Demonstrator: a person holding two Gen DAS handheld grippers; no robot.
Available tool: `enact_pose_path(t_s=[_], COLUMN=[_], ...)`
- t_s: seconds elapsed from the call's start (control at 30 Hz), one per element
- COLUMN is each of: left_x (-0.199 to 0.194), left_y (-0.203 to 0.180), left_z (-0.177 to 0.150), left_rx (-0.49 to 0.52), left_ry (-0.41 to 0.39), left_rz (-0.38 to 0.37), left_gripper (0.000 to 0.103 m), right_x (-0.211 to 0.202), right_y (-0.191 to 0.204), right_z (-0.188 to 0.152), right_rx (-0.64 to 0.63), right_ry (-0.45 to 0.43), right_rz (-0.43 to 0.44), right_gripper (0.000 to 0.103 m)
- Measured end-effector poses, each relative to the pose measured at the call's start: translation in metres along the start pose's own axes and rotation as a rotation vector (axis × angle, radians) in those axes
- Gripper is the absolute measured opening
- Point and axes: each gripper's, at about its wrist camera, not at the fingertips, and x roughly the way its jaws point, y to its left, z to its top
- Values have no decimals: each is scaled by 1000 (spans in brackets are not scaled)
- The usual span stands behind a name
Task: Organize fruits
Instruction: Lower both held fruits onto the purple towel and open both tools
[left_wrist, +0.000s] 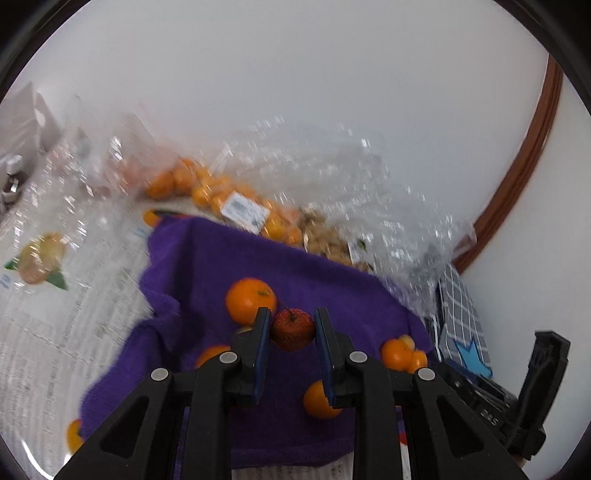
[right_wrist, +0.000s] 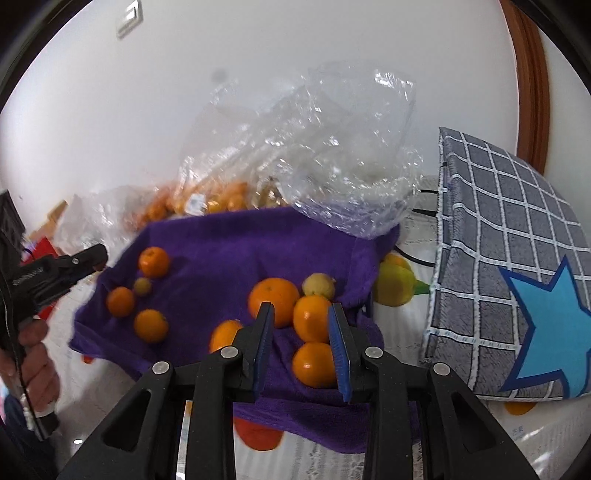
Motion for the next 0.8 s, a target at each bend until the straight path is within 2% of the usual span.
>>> enact_pose_path(t_s=[0.07, 0.2, 0.37, 0.47, 0.63, 0.8], left_x=[8, 16, 26, 27, 26, 23], left_y=[-6, -17, -12, -10, -9, -8], left_z=[-5, -11, -16, -17, -17, -17], left_rx=[17, 66, 42, 31, 24, 23], left_ry=[43, 81, 124, 127, 120, 91], left_rz=[-14, -1, 3, -6, -21, -20], left_gripper=[23, 23, 23, 23, 23, 23], right_x=[5, 15, 25, 33, 36, 21], right_y=[-1, -2, 2, 2, 4, -1], right_z=[-1, -2, -2, -1, 1, 5], right_rx=[-3, -24, -44, -44, -39, -14], right_ry=[13, 39, 62, 86, 77, 12], right_rz=[-35, -103, -90, -84, -97, -69], right_gripper=[31, 31, 31, 32, 31, 31])
